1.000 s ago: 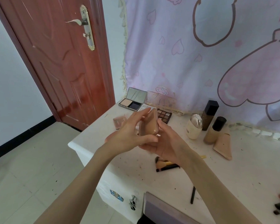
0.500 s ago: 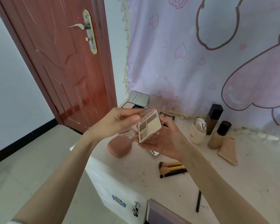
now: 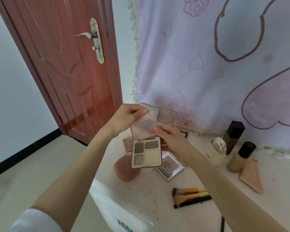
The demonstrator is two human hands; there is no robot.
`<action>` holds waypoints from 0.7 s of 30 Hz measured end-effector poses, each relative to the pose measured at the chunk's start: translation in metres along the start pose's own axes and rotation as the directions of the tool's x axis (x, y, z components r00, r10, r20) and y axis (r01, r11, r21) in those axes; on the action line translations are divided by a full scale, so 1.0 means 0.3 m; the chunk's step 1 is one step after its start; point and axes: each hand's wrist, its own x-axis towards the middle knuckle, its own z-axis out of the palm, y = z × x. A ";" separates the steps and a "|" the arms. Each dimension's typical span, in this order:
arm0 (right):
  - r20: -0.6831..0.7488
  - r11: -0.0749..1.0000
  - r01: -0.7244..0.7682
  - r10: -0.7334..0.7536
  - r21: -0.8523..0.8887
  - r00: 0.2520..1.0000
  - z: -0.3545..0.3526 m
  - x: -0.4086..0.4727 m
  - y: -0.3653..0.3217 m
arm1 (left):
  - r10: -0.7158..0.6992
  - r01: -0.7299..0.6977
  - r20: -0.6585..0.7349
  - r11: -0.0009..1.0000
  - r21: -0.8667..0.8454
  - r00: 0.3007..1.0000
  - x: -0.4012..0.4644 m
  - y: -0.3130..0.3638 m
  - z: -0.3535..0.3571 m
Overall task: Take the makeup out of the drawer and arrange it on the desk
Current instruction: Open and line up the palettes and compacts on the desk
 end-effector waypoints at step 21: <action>-0.452 0.975 0.003 0.101 0.224 0.886 -0.100 0.190 0.056 | -0.147 -0.027 0.214 0.764 0.645 0.966 -0.078 -0.428 0.142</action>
